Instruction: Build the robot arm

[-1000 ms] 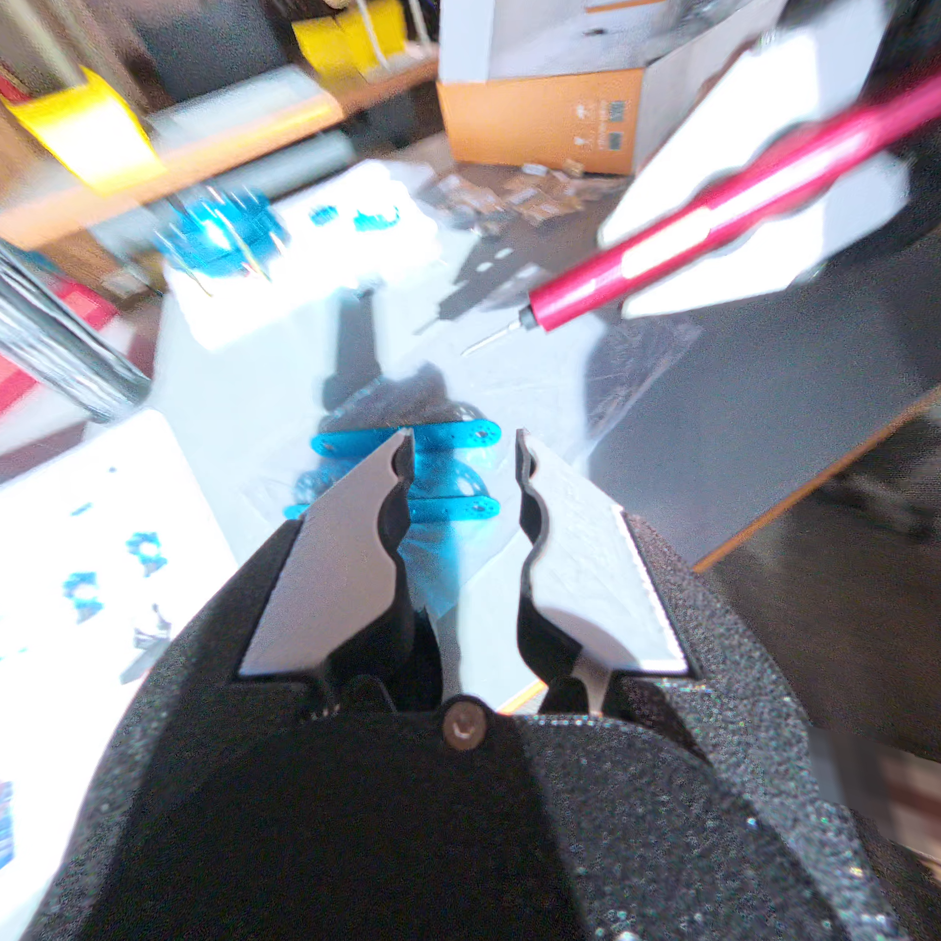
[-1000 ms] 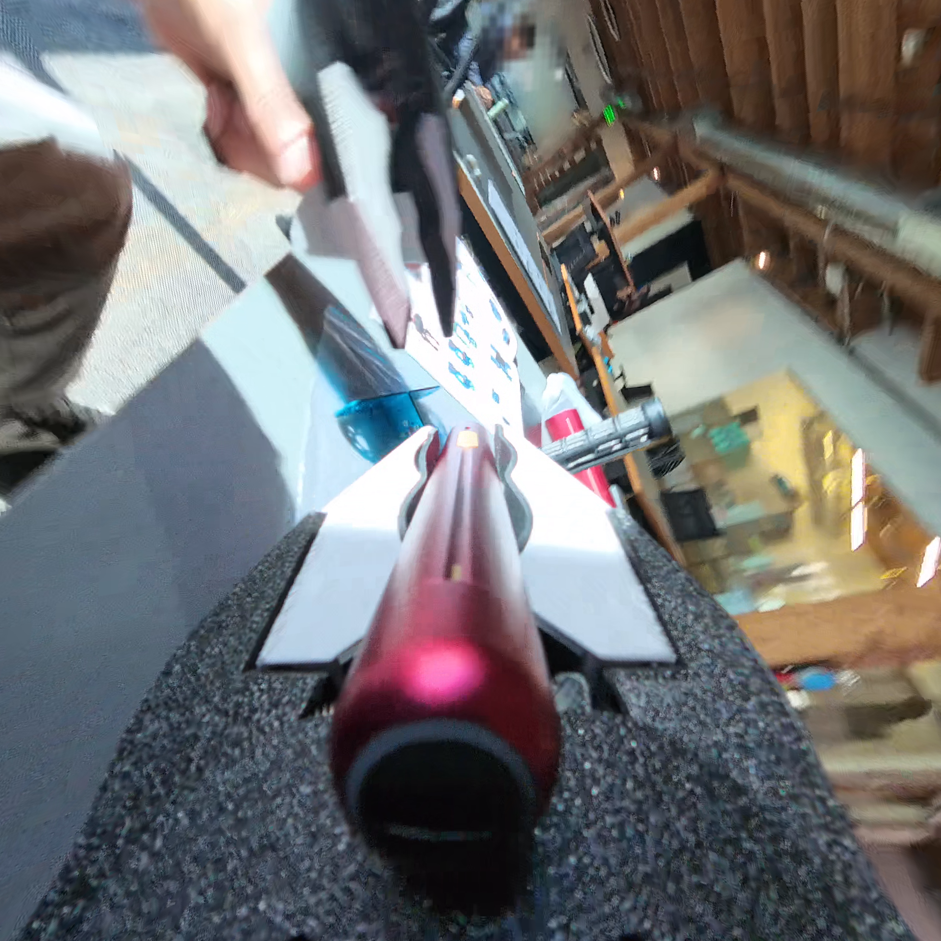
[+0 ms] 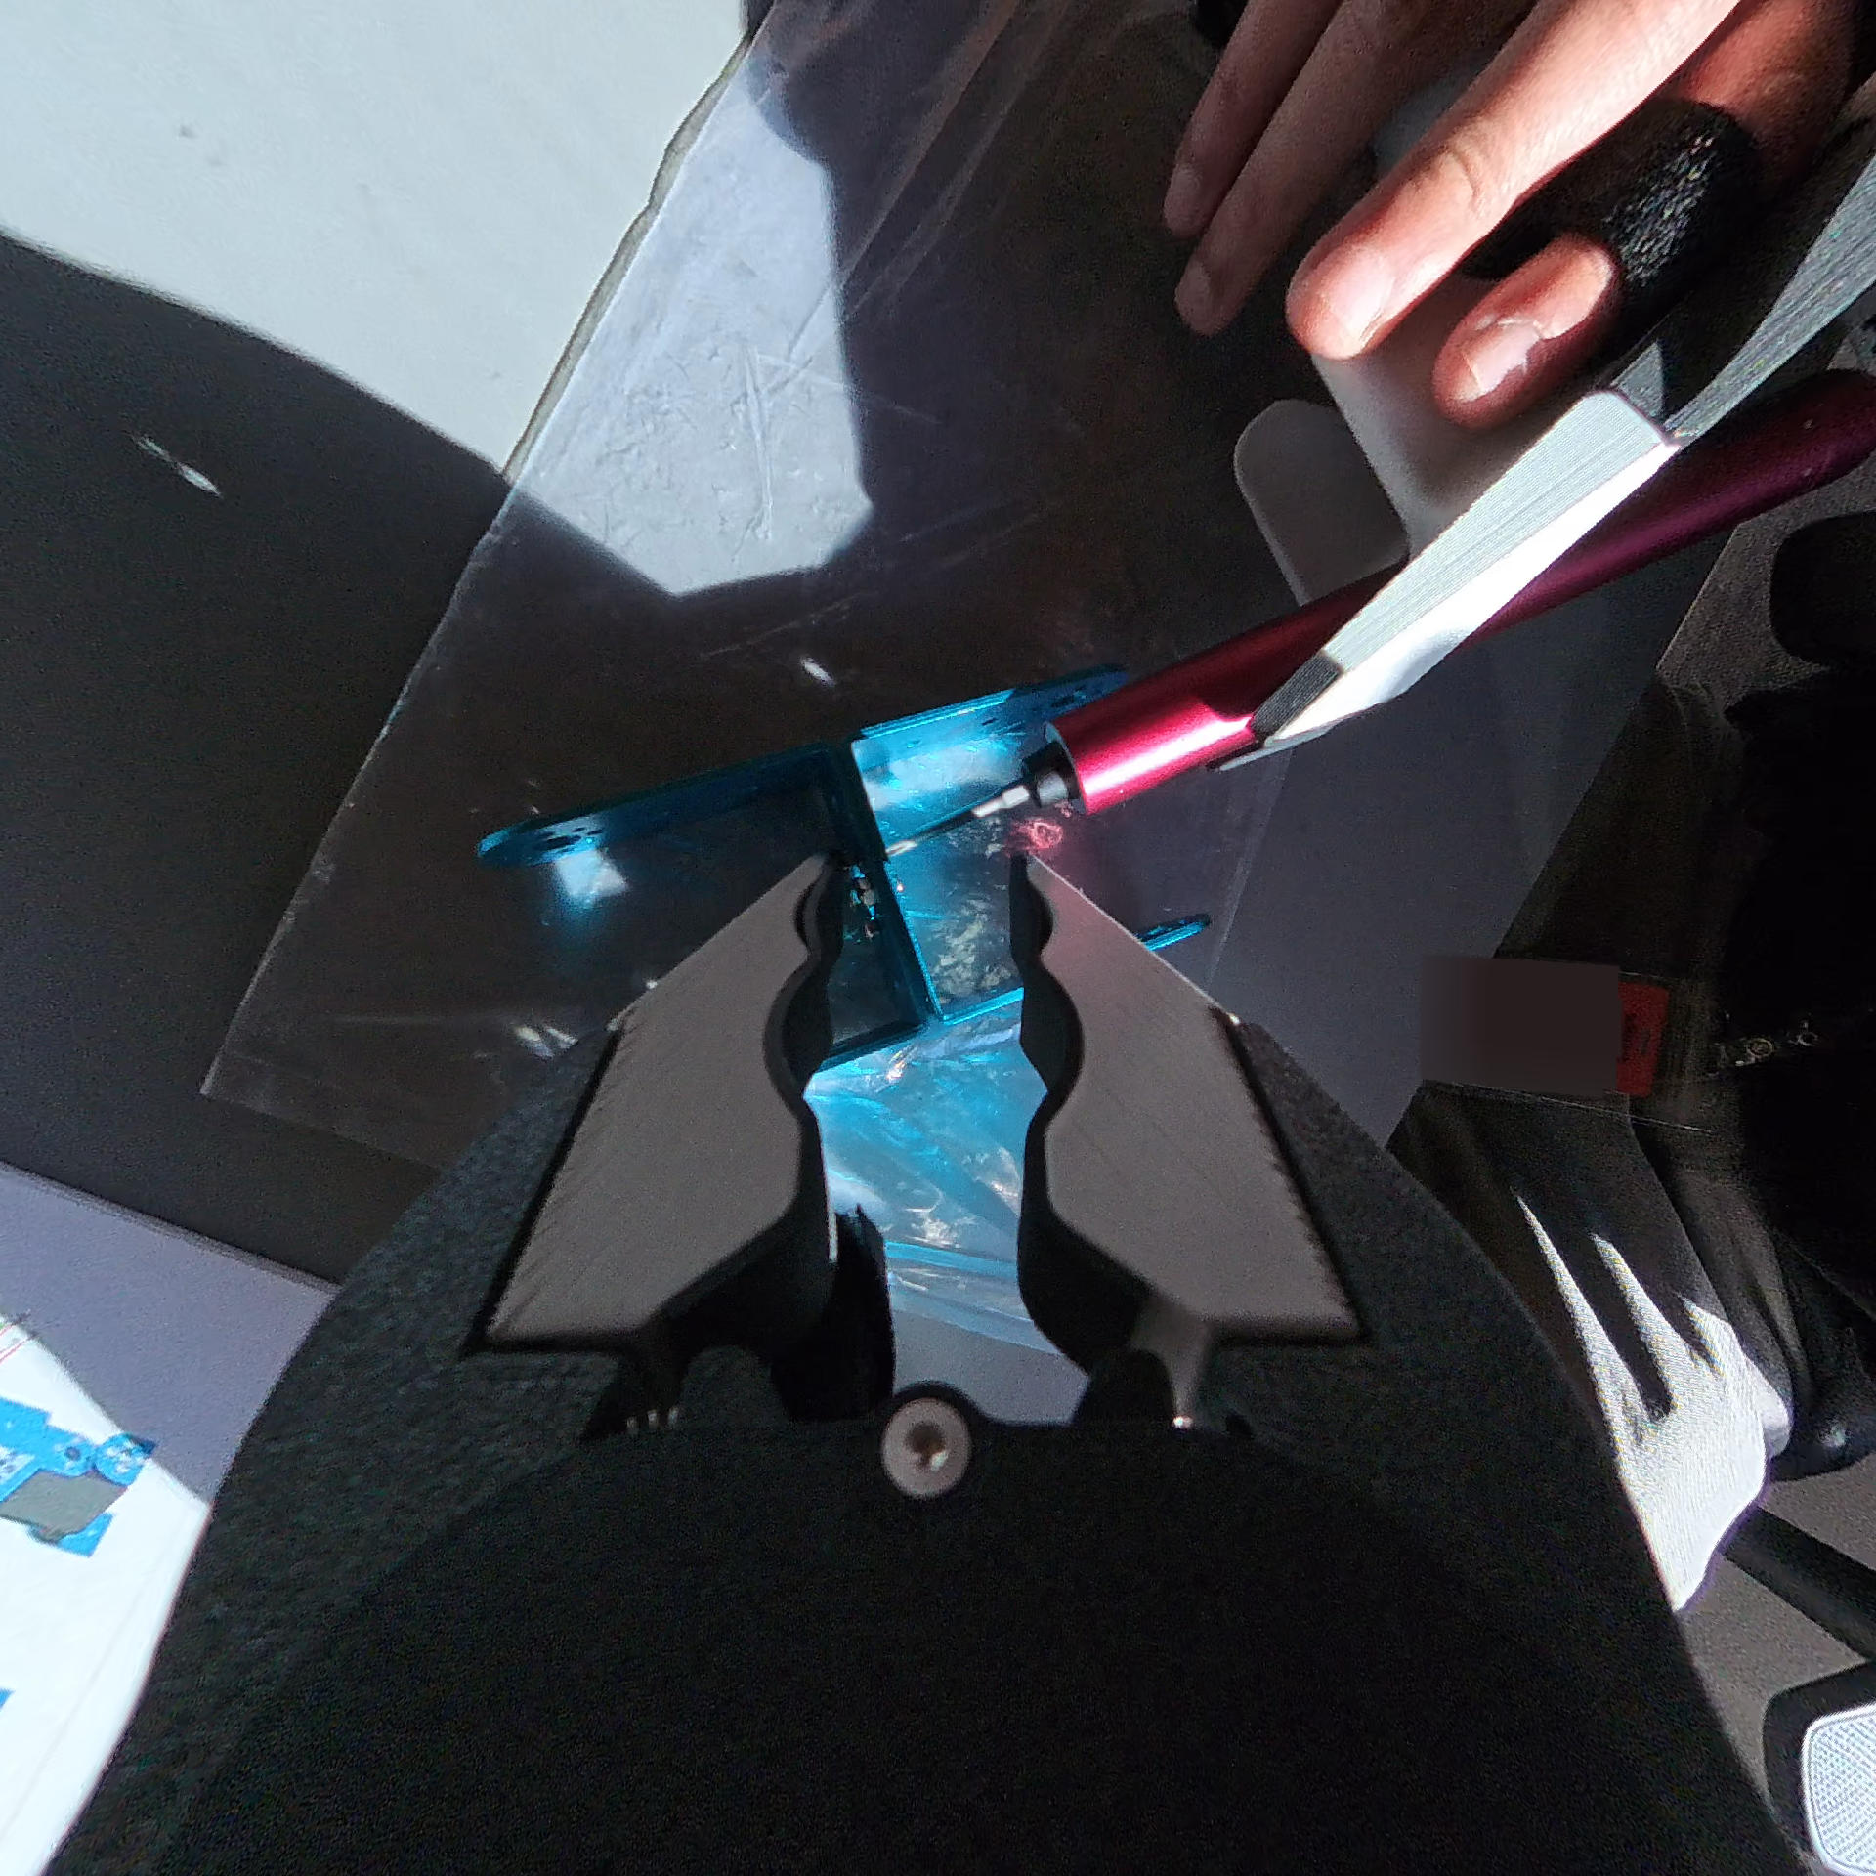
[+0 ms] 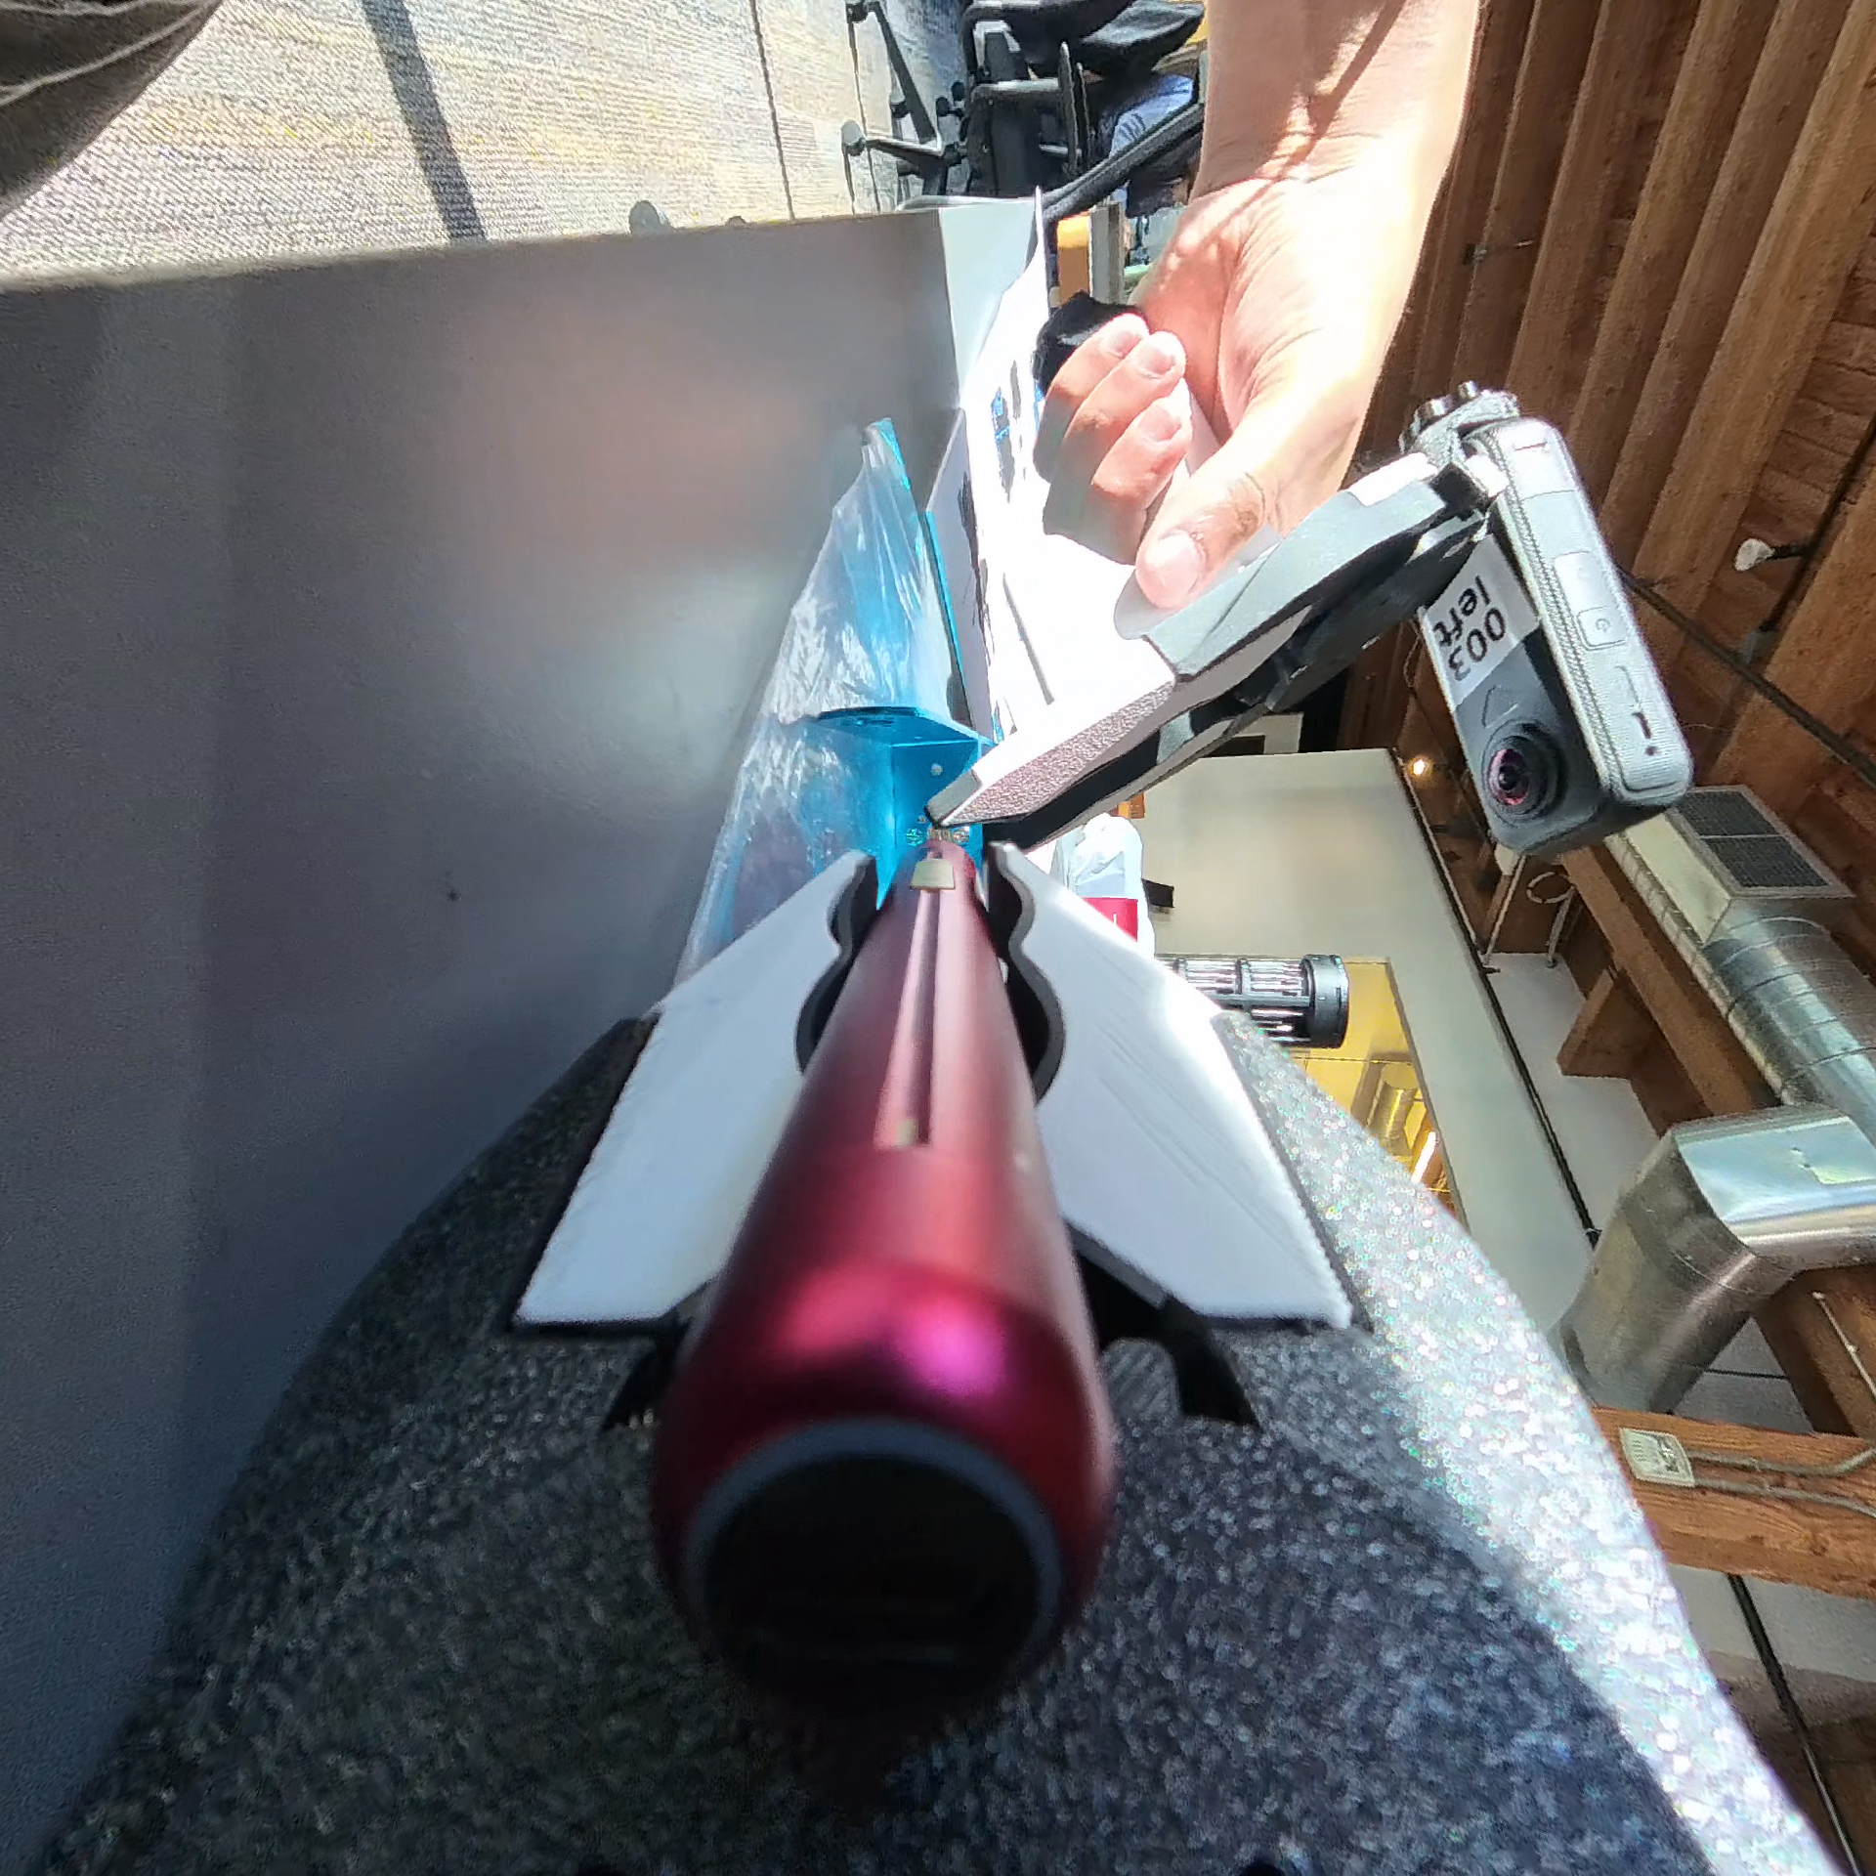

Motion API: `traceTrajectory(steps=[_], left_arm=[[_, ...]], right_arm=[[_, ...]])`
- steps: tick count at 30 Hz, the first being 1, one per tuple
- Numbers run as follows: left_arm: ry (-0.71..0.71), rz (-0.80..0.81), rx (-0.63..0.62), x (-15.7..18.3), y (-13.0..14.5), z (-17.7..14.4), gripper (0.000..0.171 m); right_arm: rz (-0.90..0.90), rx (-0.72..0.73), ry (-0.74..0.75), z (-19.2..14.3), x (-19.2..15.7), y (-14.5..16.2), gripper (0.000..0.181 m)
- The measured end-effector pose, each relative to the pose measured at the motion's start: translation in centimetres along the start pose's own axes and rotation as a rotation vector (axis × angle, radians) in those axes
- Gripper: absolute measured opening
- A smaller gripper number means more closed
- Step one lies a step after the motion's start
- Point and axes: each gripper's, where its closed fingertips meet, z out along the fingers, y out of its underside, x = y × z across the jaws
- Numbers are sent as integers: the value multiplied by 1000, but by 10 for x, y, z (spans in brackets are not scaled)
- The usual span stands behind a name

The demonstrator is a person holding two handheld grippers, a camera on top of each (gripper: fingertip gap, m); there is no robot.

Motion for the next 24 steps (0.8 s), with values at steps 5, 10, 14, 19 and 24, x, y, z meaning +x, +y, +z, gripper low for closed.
traceTrajectory(steps=[5, 10, 14, 19, 24], left_arm=[[-5, -5, 4, 1, 1, 0, 32], [-27, -21, 12, 0, 1, 1, 32], [-5, -49, 20, 10, 0, 2, 54], [-2, -89, 28, 22, -2, 4, 80], [-82, -114, 77, 24, -5, 10, 90]], right_arm=[[-1, -2, -5, 0, -1, -1, 17], [-10, -2, -2, 1, -2, -1, 17], [-24, 0, 8, 1, -3, -1, 20], [-2, 3, 12, 1, -2, -1, 20], [25, 10, 7, 1, -2, -1, 19]])
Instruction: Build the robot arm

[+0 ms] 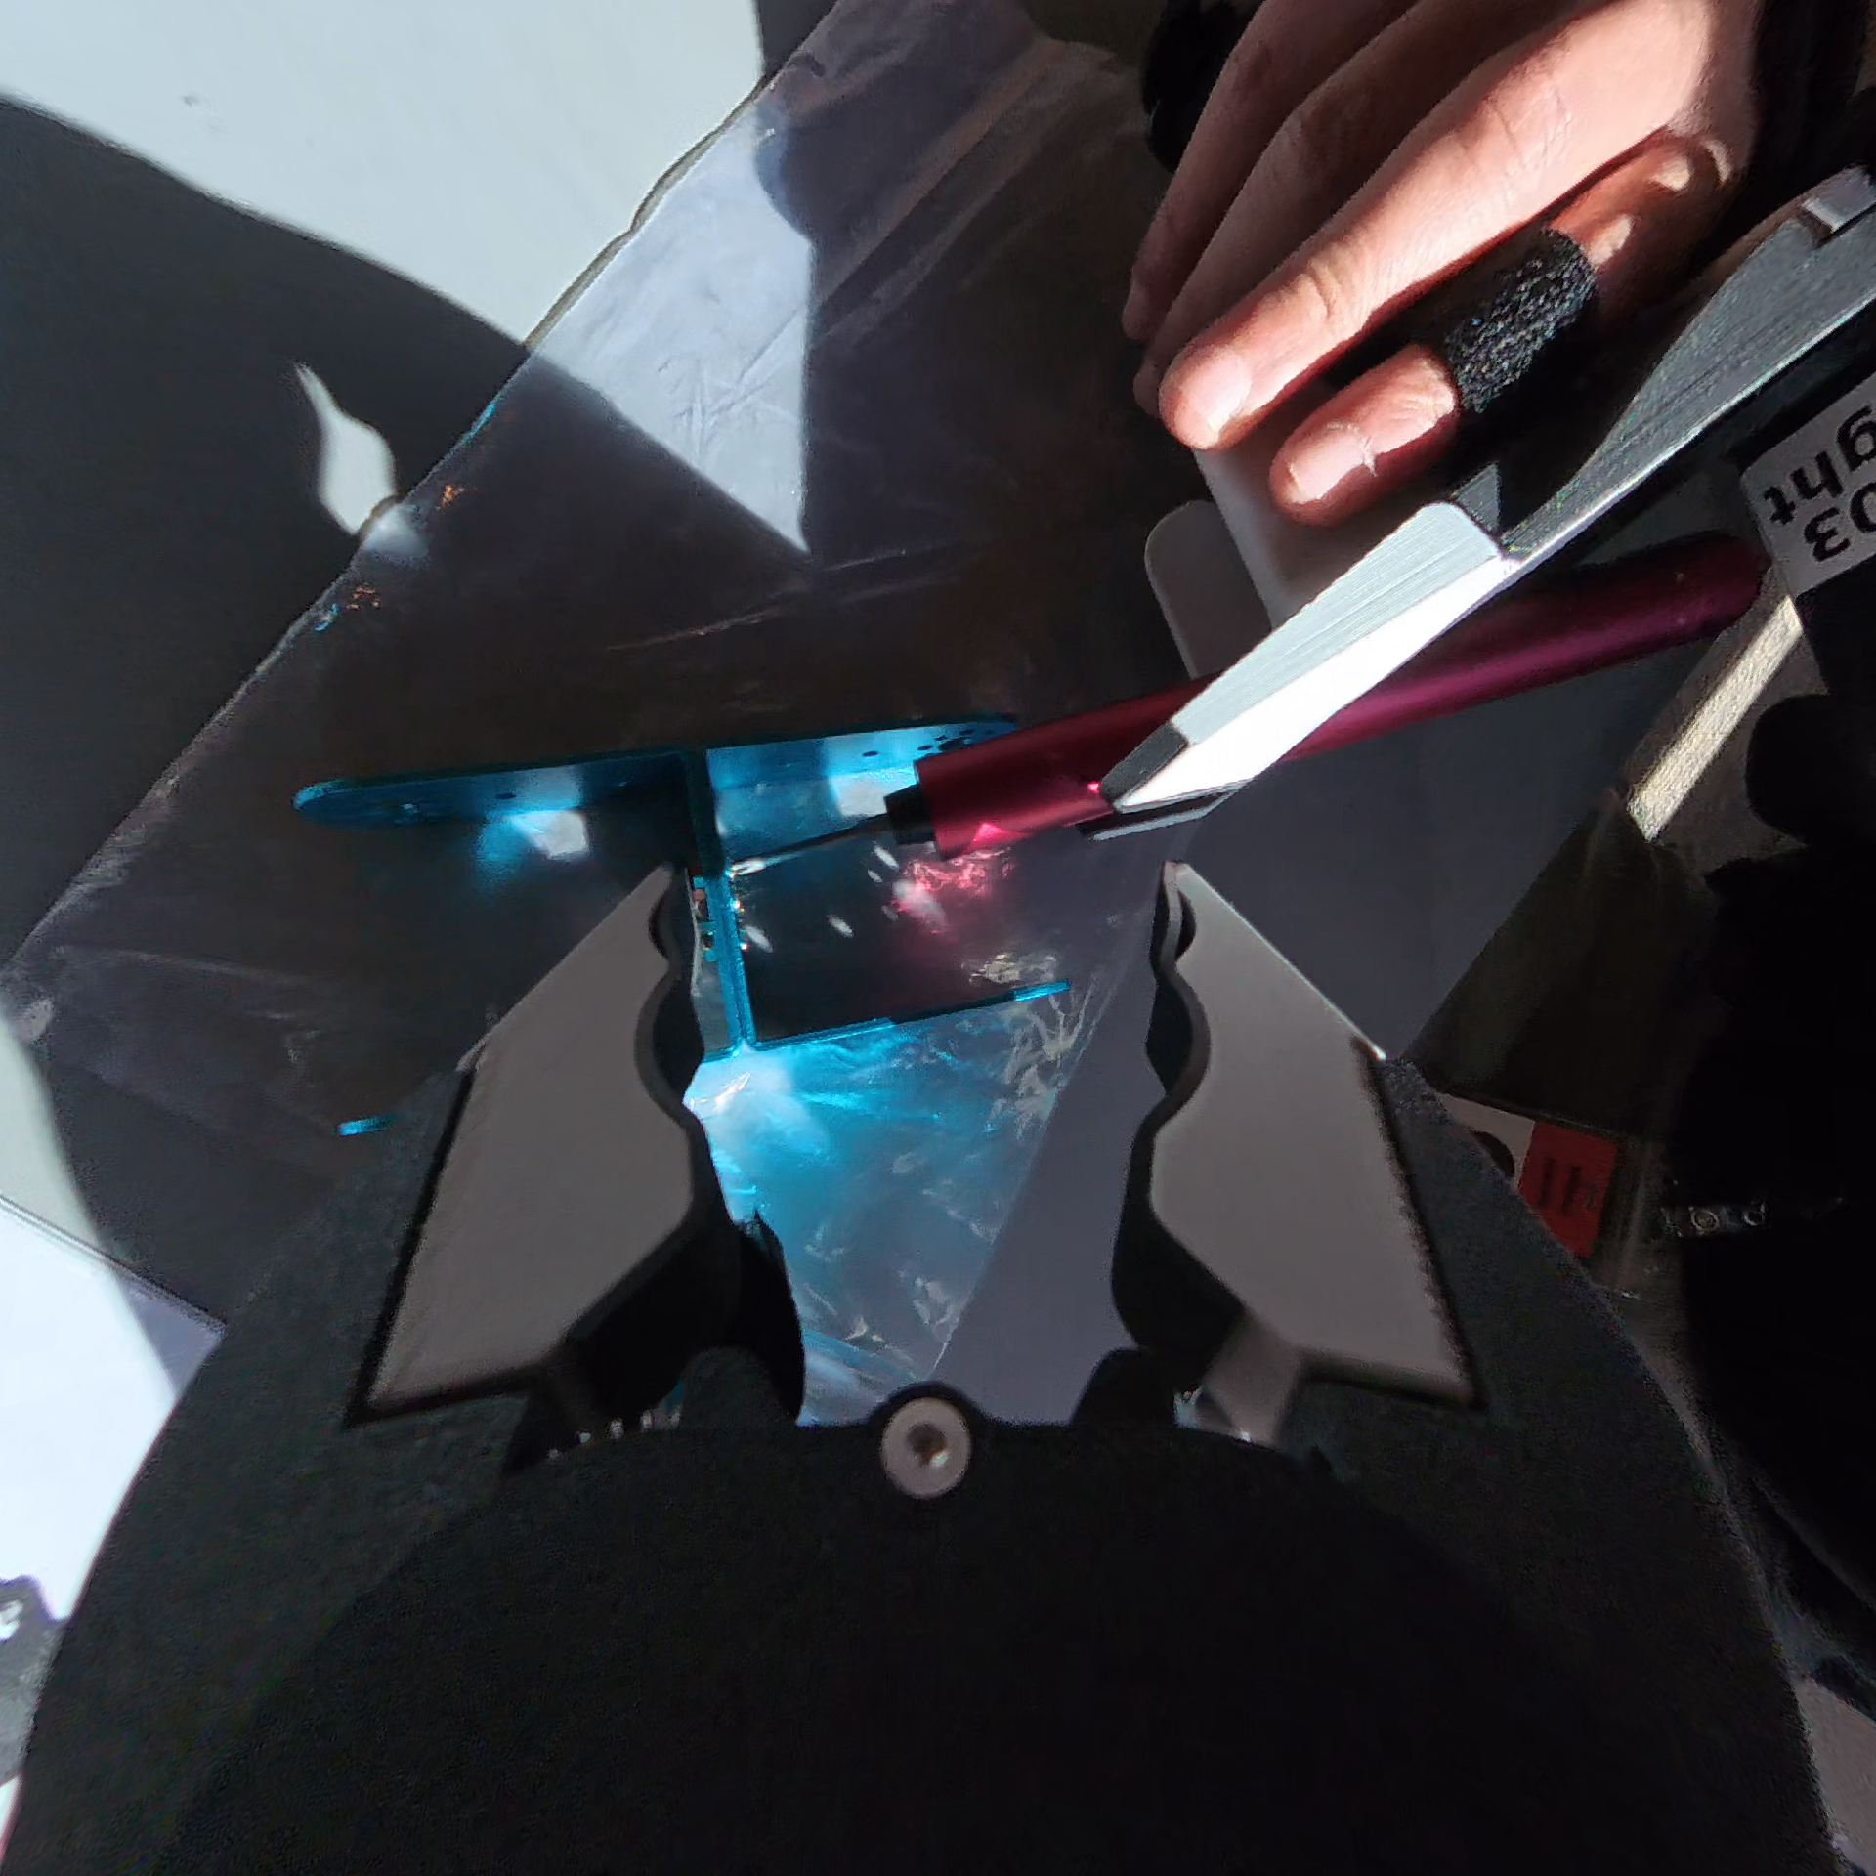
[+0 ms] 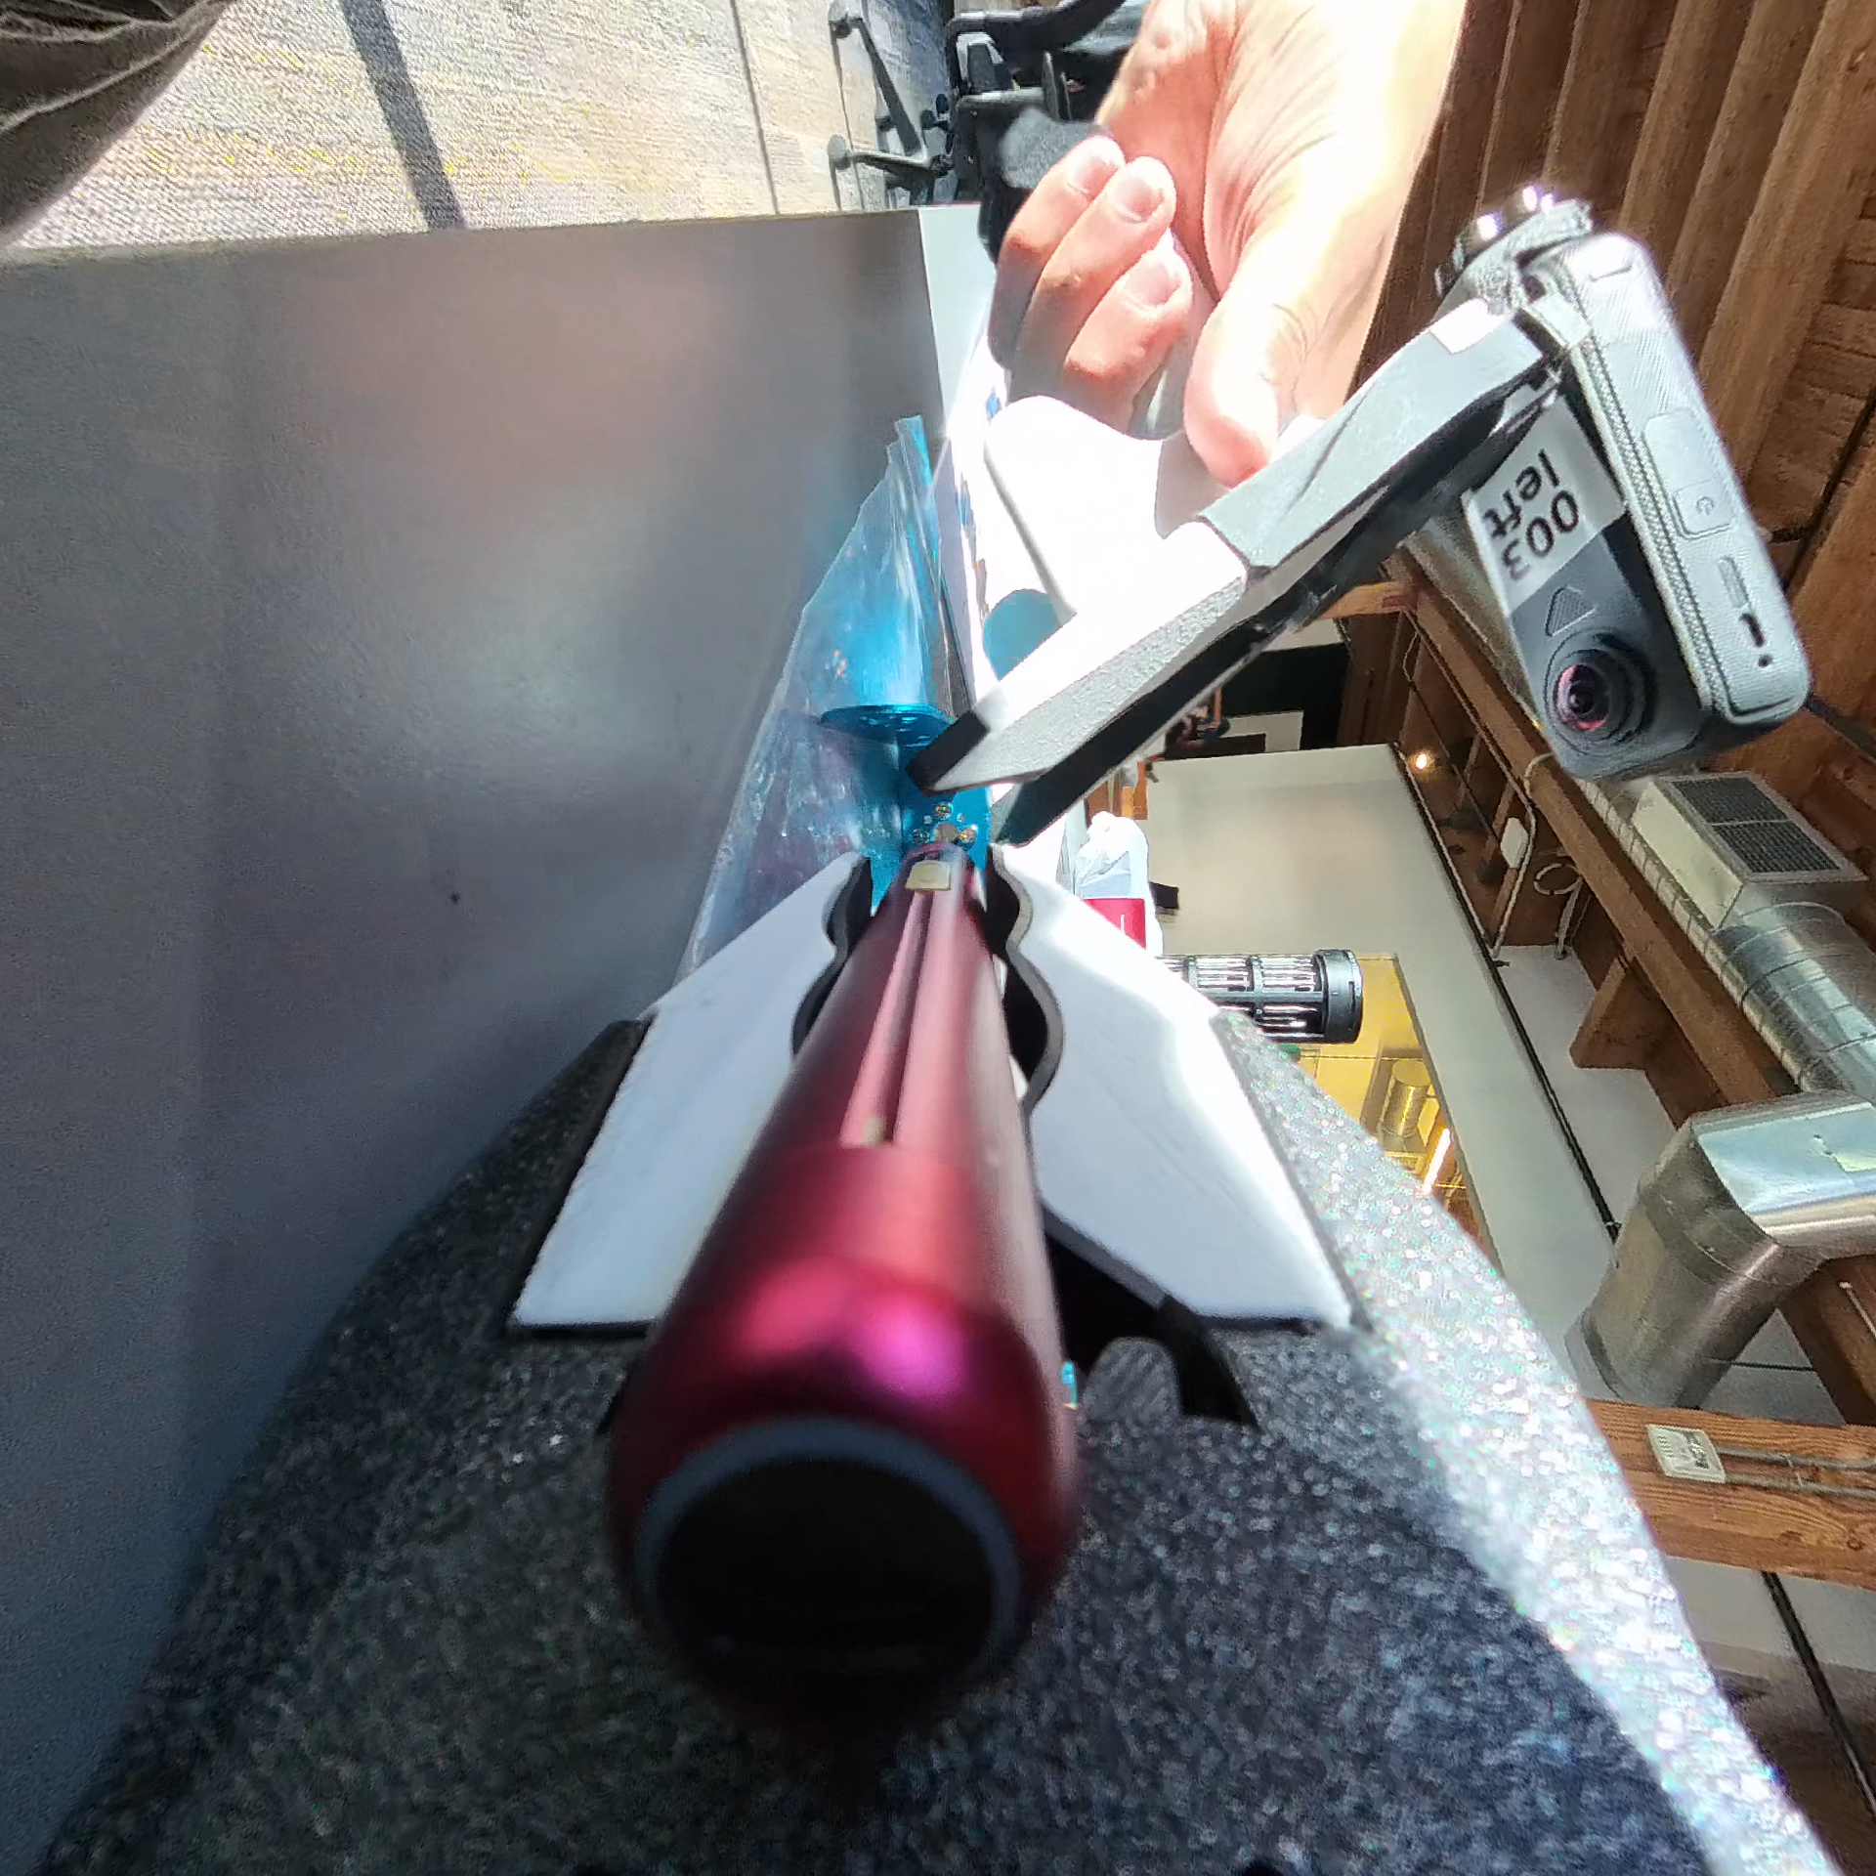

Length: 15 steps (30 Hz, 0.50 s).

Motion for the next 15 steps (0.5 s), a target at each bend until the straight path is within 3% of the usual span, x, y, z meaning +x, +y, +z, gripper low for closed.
traceTrajectory(steps=[15], left_arm=[[-94, -67, 208, -5, -7, 4, 87]], right_arm=[[14, 18, -25, 1, -3, 0, 24]])
